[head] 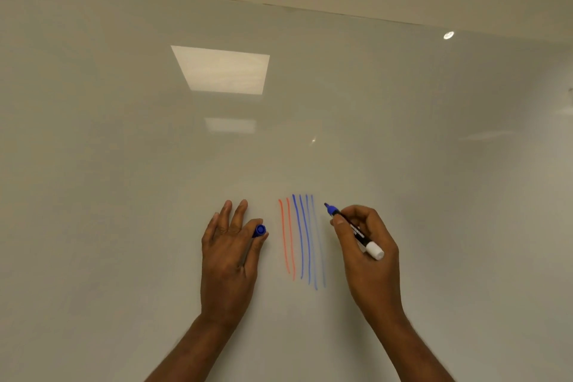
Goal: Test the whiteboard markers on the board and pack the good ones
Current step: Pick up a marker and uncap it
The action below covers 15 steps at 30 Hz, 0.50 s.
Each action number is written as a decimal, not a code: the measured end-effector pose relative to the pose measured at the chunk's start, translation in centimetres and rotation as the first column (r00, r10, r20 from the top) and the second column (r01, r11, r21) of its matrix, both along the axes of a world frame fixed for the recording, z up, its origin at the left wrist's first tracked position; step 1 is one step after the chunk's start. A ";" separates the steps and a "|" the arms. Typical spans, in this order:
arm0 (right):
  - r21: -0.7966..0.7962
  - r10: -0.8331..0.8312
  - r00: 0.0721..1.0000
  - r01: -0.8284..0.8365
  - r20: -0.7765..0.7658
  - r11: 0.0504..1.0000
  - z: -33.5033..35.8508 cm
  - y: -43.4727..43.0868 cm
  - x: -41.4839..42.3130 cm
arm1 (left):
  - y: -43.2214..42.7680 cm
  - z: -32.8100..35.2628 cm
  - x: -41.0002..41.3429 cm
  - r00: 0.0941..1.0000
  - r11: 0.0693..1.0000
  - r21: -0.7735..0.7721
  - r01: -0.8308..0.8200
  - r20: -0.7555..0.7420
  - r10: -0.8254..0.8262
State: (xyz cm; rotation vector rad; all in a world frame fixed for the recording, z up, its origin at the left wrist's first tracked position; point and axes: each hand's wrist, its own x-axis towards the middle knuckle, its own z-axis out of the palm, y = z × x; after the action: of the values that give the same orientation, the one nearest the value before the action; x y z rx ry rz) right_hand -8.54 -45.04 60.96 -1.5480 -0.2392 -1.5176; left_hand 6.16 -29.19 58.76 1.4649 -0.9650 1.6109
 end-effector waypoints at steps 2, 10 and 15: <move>-0.023 -0.022 1.000 0.023 0.006 0.999 0.4 -0.4 0.8 | 0.0 -0.1 0.1 1.000 1.000 -0.012 0.003 0.001 -0.003; -0.082 -0.058 0.998 0.057 -0.006 0.995 0.6 -1.1 2.6 | -0.2 -0.1 0.3 1.000 0.999 -0.036 -0.001 0.023 0.002; -0.029 -0.076 0.996 0.075 -0.046 0.997 -3.8 -1.6 2.2 | -0.3 -0.2 0.4 0.999 0.999 -0.034 -0.032 0.033 0.033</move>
State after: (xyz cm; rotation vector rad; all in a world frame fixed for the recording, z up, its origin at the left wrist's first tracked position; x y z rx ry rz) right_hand -6.33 -46.64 57.20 -1.6289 -0.1767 -1.5395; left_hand 6.61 -29.44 58.61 1.4421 -0.9335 1.6719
